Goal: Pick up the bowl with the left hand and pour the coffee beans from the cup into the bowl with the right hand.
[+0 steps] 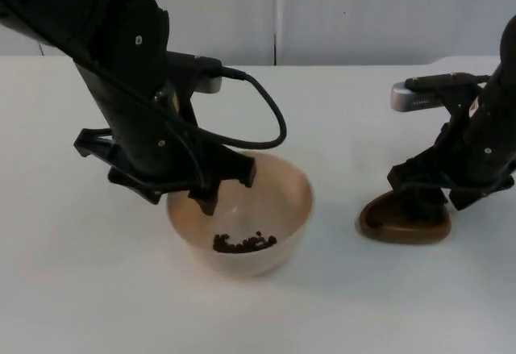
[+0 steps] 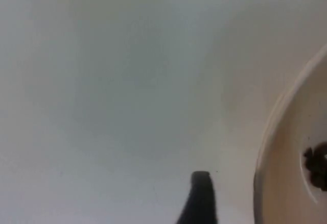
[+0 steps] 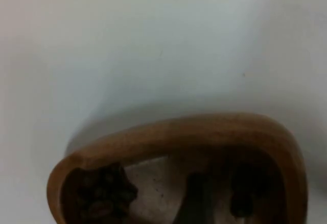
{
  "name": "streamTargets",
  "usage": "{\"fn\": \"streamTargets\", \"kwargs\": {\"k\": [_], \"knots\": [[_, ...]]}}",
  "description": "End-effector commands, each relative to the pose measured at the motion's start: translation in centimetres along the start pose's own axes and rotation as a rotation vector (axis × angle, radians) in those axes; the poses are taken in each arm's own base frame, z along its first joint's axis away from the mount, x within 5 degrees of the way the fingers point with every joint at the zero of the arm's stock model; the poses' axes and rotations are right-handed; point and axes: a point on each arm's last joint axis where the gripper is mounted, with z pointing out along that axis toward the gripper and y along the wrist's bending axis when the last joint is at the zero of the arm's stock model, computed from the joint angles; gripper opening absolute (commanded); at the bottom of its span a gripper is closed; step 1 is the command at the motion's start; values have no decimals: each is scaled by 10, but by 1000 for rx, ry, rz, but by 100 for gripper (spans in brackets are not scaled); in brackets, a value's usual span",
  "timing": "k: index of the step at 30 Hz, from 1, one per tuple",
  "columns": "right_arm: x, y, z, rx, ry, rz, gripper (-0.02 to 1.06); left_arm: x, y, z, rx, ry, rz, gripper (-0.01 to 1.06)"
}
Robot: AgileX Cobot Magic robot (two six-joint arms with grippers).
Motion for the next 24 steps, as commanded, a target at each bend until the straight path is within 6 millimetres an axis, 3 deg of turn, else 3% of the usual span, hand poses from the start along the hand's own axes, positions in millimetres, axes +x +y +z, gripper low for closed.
{"fn": "streamTargets", "kwargs": {"k": [1, 4, 8, 13, 17, 18, 22, 23, 24], "knots": [[-3, 2, -6, -2, -31, 1, 64, -1, 1, -2, -7, 2, 2, 71], [-8, 3, -18, -4, -70, 3, 66, -2, 1, -9, -7, -11, 4, 85], [-10, 3, -28, -8, -88, 6, 66, -5, 1, -21, 2, -44, 1, 86], [-13, 5, -54, -12, -108, -5, 66, -10, 2, -46, 19, -110, -5, 86], [-15, 7, -108, -18, -195, -26, 66, -13, 4, -83, 39, -195, -14, 86], [-15, 7, -108, -18, -195, -26, 66, -13, 4, -83, 39, -195, -14, 86], [-11, 10, -169, -23, -318, -38, 66, -12, 8, -128, 71, -307, -27, 86], [-11, 10, -169, -23, -318, -38, 66, -12, 8, -128, 71, -307, -27, 86], [-9, 10, -185, -24, -354, -40, 66, -11, 9, -140, 80, -340, -30, 86]]}}
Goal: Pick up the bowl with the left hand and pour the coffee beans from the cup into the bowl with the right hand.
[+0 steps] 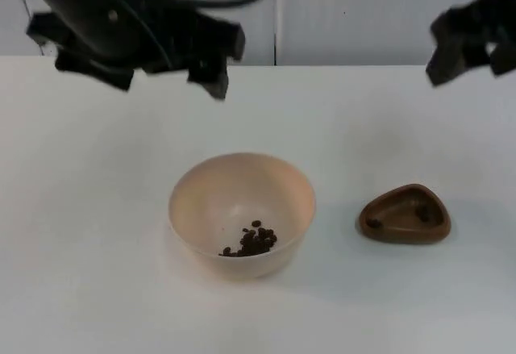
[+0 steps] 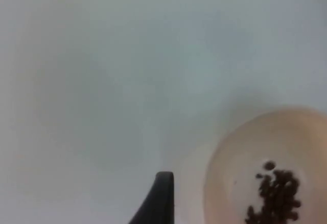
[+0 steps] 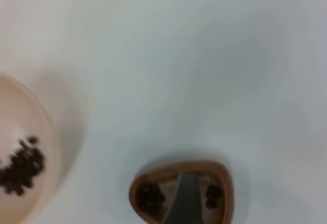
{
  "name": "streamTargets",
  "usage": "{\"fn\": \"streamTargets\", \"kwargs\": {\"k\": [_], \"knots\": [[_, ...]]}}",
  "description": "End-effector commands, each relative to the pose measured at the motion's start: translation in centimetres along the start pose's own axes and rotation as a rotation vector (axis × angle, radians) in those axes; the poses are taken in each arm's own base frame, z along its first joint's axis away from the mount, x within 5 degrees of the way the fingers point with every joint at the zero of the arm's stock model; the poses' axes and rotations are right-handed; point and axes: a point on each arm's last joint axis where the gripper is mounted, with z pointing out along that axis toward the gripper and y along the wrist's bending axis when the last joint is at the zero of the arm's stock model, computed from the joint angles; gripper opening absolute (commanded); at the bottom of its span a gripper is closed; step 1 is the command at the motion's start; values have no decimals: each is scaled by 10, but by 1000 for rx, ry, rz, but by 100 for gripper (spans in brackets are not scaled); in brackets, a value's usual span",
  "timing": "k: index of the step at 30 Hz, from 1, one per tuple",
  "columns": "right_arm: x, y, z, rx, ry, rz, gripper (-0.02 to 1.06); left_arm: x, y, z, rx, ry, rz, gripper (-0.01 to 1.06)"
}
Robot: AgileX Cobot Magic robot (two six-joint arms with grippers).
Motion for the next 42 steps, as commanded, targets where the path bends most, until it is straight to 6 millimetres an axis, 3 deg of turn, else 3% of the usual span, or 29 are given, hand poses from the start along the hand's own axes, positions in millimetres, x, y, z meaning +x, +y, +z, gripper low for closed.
{"fn": "streamTargets", "kwargs": {"k": [1, 3, 4, 9, 10, 12, 15, 22, 32, 42], "knots": [[-3, 3, -23, -8, -39, -16, 66, -5, 1, -20, 12, -54, -8, 86], [-6, 5, -55, -9, -111, -24, 66, -9, 2, -43, 30, -115, -15, 86], [-6, 5, -55, -9, -111, -24, 66, -9, 2, -43, 30, -115, -15, 86], [-4, 8, -118, -12, -254, -33, 66, -12, 6, -98, 60, -259, -20, 86], [-4, 8, -118, -12, -254, -33, 66, -12, 6, -98, 60, -259, -20, 86], [-1, 9, -144, -14, -321, -44, 66, -11, 8, -117, 72, -307, -24, 86], [4, 11, -165, -20, -365, -53, 66, -9, 10, -130, 77, -333, -25, 86], [20, 12, -187, -24, -371, -68, 66, -3, 13, -148, 72, -346, 0, 86], [70, 12, -206, -23, -410, -70, 66, 13, 14, -163, 111, -326, 56, 86], [125, 12, -226, -29, -481, -70, 66, 52, 21, -167, 160, -363, 68, 86]]}}
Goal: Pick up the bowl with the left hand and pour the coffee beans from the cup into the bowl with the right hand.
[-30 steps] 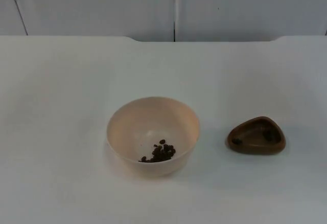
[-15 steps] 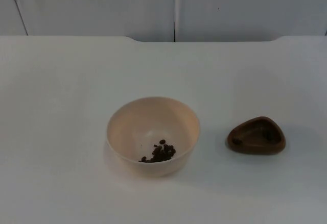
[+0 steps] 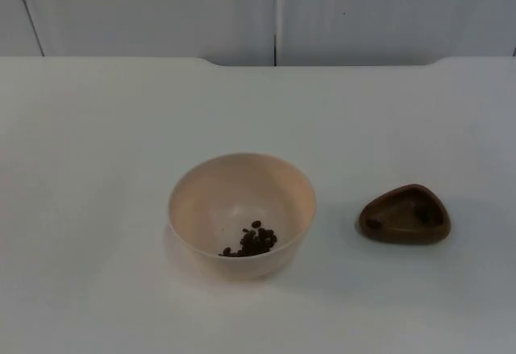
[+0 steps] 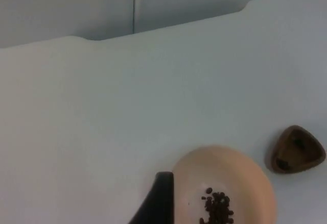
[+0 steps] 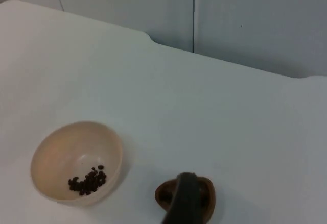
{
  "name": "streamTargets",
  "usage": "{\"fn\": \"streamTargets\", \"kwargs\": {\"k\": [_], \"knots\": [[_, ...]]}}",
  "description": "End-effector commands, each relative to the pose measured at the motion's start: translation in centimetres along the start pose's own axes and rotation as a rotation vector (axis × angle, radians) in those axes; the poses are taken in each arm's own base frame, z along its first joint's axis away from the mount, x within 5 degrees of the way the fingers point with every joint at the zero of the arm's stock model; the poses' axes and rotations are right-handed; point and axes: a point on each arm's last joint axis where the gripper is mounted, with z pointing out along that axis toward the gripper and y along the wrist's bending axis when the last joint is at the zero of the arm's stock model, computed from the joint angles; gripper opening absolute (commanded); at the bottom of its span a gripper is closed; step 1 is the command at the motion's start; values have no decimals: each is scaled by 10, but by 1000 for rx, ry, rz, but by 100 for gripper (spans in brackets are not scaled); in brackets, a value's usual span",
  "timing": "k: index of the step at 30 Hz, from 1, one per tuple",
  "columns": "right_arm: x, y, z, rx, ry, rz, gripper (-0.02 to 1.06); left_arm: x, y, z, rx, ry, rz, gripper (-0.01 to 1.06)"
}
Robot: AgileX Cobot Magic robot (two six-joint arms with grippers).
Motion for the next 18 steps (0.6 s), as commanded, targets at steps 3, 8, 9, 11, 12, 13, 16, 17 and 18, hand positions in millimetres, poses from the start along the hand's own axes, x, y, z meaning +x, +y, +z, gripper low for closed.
{"fn": "streamTargets", "kwargs": {"k": [3, 8, 9, 11, 12, 13, 16, 17, 18], "knots": [[16, 2, -16, -9, -24, -8, 66, 16, 2, -8, 11, -20, 5, 86], [31, 4, -31, -16, -9, -10, 66, 32, 5, -19, 19, -45, 1, 86], [36, 5, -34, -17, -9, -11, 66, 36, 6, -22, 21, -52, 1, 86], [45, 5, -38, -18, -13, -12, 66, 42, 7, -29, 21, -56, 1, 86], [45, 5, -38, -18, -13, -12, 66, 42, 7, -29, 21, -56, 1, 86], [49, 5, -41, -17, -23, -13, 66, 43, 7, -35, 22, -62, 8, 86], [65, 6, -47, -17, -42, -14, 66, 47, 8, -48, 25, -79, 16, 86], [70, 6, -49, -17, -52, -15, 66, 48, 8, -53, 27, -90, 15, 86], [70, 6, -49, -17, -52, -15, 66, 48, 8, -53, 27, -90, 15, 86]]}}
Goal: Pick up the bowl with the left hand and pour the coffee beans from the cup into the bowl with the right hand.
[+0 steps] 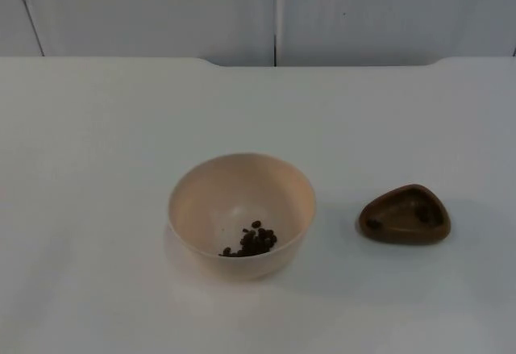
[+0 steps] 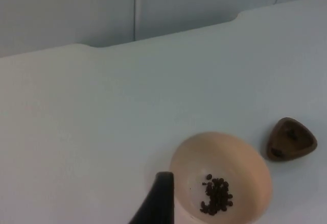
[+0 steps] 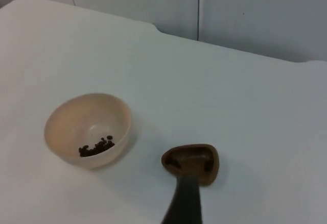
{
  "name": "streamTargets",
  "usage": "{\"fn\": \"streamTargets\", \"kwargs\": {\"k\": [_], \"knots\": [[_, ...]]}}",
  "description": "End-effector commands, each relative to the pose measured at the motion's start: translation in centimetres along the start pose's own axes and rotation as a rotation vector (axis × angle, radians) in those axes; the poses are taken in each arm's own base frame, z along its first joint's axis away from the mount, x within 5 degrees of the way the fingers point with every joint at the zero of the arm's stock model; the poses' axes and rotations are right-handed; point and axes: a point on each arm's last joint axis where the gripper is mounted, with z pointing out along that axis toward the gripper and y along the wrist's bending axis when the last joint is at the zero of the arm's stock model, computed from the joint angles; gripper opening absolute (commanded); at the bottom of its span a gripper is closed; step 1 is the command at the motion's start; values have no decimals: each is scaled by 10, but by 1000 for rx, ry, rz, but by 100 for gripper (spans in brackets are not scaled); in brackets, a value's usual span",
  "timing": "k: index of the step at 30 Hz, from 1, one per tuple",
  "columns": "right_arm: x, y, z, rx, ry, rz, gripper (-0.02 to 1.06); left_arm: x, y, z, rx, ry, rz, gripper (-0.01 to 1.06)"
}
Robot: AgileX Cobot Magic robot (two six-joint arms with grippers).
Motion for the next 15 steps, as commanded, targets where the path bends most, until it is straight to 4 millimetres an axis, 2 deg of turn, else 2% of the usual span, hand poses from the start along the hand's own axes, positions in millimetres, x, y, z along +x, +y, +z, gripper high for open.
{"fn": "streamTargets", "kwargs": {"k": [1, 5, 8, 10, 14, 15], "knots": [[7, 1, -3, -4, -8, -3, 66, 3, 0, -7, 8, -7, -7, 86], [22, 3, -14, -8, -17, -8, 66, 9, 1, -23, 9, -9, 32, 86], [31, 4, -27, -9, -32, -16, 66, 22, 2, -34, 21, -4, 60, 86], [33, 4, -31, -10, -42, -18, 66, 27, 2, -37, 24, -10, 64, 86], [40, 6, -44, -7, -114, -24, 66, 51, 6, -48, 25, -40, 69, 86], [40, 6, -44, -7, -114, -24, 66, 51, 6, -48, 25, -40, 69, 86]]}}
